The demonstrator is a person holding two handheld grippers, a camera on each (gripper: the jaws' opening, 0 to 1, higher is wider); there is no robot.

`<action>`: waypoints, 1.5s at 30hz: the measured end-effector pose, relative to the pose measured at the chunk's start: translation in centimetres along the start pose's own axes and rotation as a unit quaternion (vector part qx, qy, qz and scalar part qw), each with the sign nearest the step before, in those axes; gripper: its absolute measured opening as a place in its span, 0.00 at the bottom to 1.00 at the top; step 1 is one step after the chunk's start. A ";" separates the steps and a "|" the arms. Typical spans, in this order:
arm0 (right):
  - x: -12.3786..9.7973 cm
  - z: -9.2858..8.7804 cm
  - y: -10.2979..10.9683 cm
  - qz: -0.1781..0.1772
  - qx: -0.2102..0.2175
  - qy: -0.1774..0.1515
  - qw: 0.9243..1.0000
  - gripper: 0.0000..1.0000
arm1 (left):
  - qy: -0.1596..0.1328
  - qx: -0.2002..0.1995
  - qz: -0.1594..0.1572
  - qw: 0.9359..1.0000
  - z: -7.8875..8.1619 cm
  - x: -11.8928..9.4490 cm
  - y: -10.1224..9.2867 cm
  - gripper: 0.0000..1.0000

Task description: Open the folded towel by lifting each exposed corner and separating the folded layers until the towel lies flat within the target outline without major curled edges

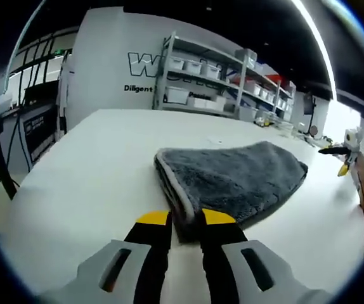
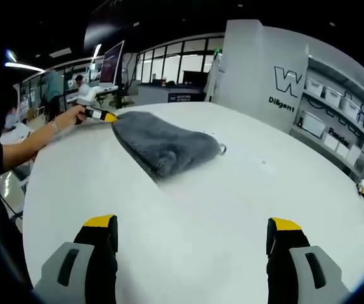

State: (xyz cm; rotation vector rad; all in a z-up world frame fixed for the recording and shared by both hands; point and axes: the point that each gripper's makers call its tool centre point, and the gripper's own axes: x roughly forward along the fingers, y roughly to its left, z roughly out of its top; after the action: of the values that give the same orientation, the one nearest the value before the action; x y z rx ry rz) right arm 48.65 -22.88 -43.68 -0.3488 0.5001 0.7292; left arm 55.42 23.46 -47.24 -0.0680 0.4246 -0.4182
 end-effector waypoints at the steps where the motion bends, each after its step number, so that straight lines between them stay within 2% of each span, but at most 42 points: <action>1: 0.0 0.0 0.0 0.000 0.000 0.000 1.000 0.99 | -0.002 0.004 -0.001 1.000 0.2 -0.2 0.0 0.19; 7: -0.1 0.2 0.2 -0.001 0.000 -0.005 1.000 0.99 | -0.016 0.012 0.010 1.000 1.4 -1.7 0.0 0.27; 10: -0.1 0.2 0.2 0.000 0.000 -0.005 1.000 0.99 | -0.026 0.011 0.002 1.000 2.1 -2.2 -0.3 0.31; 15: 0.1 0.1 0.2 0.000 0.000 -0.002 1.000 0.99 | -0.047 0.010 -0.020 0.999 3.5 -3.0 -2.0 0.45; 17: 0.1 0.1 0.2 0.001 0.002 -0.002 1.000 0.99 | -0.053 0.003 -0.041 0.998 4.1 -3.2 -3.1 0.56; 18: 0.1 0.0 0.2 0.001 0.002 -0.002 1.000 0.99 | -0.054 0.002 -0.041 0.998 4.3 -3.1 -3.4 0.64; 19: 0.1 0.0 0.2 0.001 0.001 -0.001 1.000 0.99 | -0.049 0.000 -0.039 0.998 4.2 -3.0 -3.7 0.78; 20: 0.1 0.0 0.2 0.001 0.002 0.000 1.000 0.99 | -0.040 0.005 -0.037 0.999 4.0 -2.9 -3.9 0.86; 21: 0.1 -0.1 0.2 0.001 0.002 0.000 1.000 0.99 | -0.037 0.016 -0.037 0.999 3.9 -2.8 -4.2 0.89; 24: 0.2 -0.1 0.2 0.001 0.003 0.002 1.000 0.99 | -0.030 0.031 -0.047 0.998 3.7 -2.8 -5.4 0.87; 30: 0.4 -0.3 0.1 0.001 0.003 0.006 1.000 0.99 | -0.030 0.034 -0.082 0.996 3.9 -2.9 -7.9 0.98; 33: 0.5 -0.4 0.0 0.000 0.003 0.008 1.000 0.99 | -0.022 0.048 -0.102 0.993 3.6 -3.0 -9.1 0.99; 35: 0.5 -0.4 0.0 0.000 0.003 0.008 1.000 0.99 | -0.028 0.048 -0.115 0.992 3.8 -2.9 -9.7 0.99; 37: 0.6 -0.4 0.0 -0.001 0.004 0.009 1.000 0.99 | -0.058 0.054 -0.137 0.987 4.5 -2.8 -10.9 0.99; 42: 0.6 -0.5 -0.1 -0.002 0.003 0.011 1.000 0.99 | -0.064 0.061 -0.184 0.979 3.8 -2.8 -13.9 0.99; 45: 0.6 -0.6 0.0 -0.002 0.004 0.012 1.000 0.99 | -0.057 0.065 -0.191 0.978 3.3 -2.9 -14.6 0.99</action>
State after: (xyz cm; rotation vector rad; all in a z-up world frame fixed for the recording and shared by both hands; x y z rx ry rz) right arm 48.92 -22.83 -44.50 -0.3515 0.5236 0.7193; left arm 48.83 11.25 -40.97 -0.0463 0.2682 -0.8163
